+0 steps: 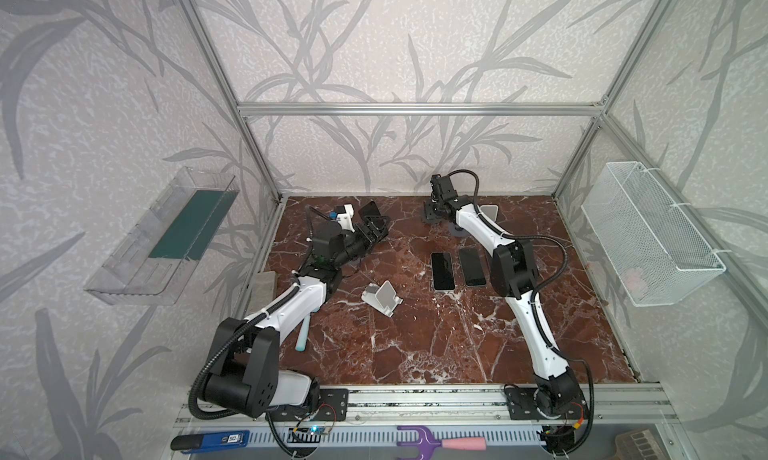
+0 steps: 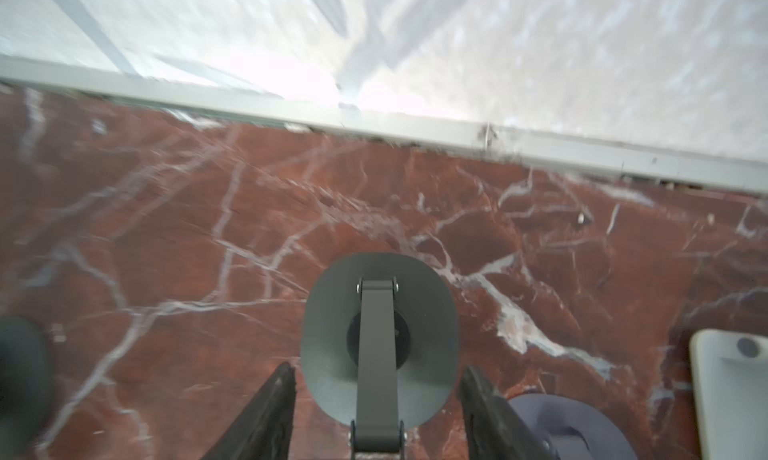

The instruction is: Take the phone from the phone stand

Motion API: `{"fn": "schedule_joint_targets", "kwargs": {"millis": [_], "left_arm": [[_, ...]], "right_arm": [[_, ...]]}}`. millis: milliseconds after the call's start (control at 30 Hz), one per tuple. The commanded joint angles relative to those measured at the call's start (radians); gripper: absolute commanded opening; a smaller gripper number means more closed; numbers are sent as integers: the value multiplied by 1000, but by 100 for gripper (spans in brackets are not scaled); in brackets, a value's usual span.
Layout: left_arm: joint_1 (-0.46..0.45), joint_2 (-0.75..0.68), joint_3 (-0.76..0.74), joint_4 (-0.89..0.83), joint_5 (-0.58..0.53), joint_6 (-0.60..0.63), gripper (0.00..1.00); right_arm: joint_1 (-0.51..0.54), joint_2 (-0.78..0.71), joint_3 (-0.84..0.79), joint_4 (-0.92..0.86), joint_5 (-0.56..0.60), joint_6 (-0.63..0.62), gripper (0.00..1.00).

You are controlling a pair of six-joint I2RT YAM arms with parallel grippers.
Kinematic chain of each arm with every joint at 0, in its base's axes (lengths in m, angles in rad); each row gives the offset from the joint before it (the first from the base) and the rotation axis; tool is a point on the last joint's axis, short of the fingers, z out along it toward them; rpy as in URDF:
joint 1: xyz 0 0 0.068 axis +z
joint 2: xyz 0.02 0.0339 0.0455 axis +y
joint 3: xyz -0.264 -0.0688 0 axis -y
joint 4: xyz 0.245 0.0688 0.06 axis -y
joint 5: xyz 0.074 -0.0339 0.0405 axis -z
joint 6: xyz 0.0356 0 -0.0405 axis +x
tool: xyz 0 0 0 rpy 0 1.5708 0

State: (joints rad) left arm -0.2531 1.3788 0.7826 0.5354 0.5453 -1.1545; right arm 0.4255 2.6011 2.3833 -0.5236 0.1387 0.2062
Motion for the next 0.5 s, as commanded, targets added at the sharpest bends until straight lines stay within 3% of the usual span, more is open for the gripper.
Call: {"fn": "schedule_joint_targets", "kwargs": {"millis": [0, 100, 267, 467], "left_arm": [[3, 1, 22, 11, 12, 4, 77], [3, -4, 21, 12, 13, 3, 77], [3, -11, 22, 6, 8, 15, 77], [3, -16, 35, 15, 31, 20, 77]], "right_arm": [[16, -1, 15, -90, 41, 17, 52], [18, -15, -8, -84, 36, 36, 55], [26, -58, -36, -91, 34, 24, 75], [45, -177, -78, -58, 52, -13, 80]]}}
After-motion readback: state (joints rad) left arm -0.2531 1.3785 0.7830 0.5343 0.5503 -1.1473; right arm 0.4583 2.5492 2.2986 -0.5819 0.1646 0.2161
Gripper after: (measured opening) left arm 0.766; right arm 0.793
